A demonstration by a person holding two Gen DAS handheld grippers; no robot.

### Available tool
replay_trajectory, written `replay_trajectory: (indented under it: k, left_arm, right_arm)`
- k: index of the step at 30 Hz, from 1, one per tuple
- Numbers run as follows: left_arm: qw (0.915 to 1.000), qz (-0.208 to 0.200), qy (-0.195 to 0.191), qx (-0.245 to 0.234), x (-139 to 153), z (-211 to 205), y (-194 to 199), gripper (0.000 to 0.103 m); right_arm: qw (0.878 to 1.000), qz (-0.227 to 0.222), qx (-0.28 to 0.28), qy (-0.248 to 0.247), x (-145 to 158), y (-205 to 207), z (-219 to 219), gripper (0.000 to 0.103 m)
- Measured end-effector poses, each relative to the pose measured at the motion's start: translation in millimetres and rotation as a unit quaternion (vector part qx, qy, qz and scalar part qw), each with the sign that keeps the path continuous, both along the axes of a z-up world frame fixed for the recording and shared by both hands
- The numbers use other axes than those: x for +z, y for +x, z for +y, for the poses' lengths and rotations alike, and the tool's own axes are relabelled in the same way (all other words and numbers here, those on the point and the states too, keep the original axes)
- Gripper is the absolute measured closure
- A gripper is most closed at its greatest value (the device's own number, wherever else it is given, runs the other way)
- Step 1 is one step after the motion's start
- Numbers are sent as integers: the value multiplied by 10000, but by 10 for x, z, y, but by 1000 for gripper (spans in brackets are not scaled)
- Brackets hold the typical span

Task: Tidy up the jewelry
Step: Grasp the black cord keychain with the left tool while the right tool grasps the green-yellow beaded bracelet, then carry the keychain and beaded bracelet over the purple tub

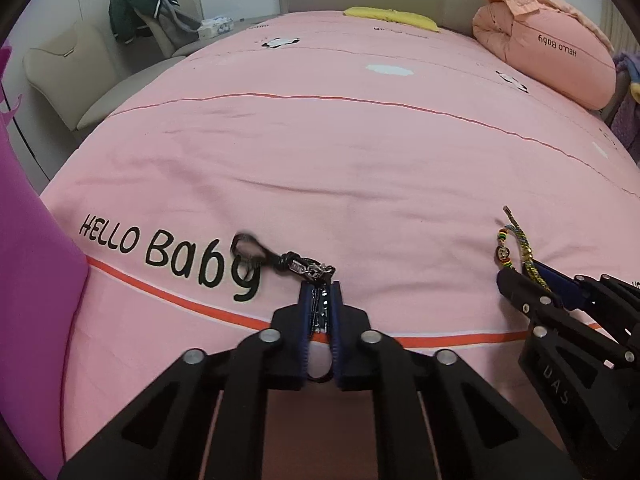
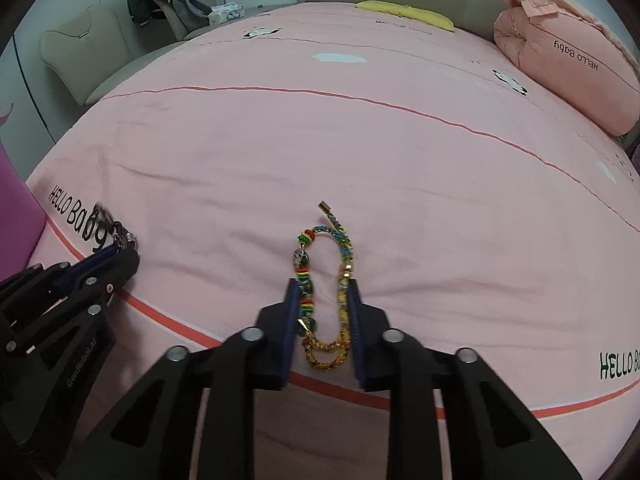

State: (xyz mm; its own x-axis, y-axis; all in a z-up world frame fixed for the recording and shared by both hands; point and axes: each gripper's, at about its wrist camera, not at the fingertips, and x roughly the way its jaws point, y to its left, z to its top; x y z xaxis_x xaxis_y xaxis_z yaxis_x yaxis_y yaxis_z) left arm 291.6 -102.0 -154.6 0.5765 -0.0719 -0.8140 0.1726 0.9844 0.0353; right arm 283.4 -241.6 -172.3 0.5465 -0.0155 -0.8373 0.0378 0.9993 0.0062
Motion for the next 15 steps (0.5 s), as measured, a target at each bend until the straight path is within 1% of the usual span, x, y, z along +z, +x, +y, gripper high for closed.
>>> replay_trajectory:
  k: [1,4,6,11,15]
  left_arm:
    - [10000,28,-37,10,0,7,-8,94]
    - [9995,166,-254,3,19,68,-59,95]
    - [9992,225,-342,-51,32,100,-135,95]
    - [9985,354,-364,-201,56,155,-426,95]
    - [9975,514,-351,-341,107,201,-734,95]
  right_arm:
    - [9999,10,-17,104,8,-10,-31,94]
    - [9981,-20,-128,604,19,-109,-171,96]
    - [9966,-81,-206,798,36,-241,-237,96]
    - [9946,-109,-383,962,71,-655,-276,96]
    - [9906,-27,-610,1227,113,-1035,-303,96]
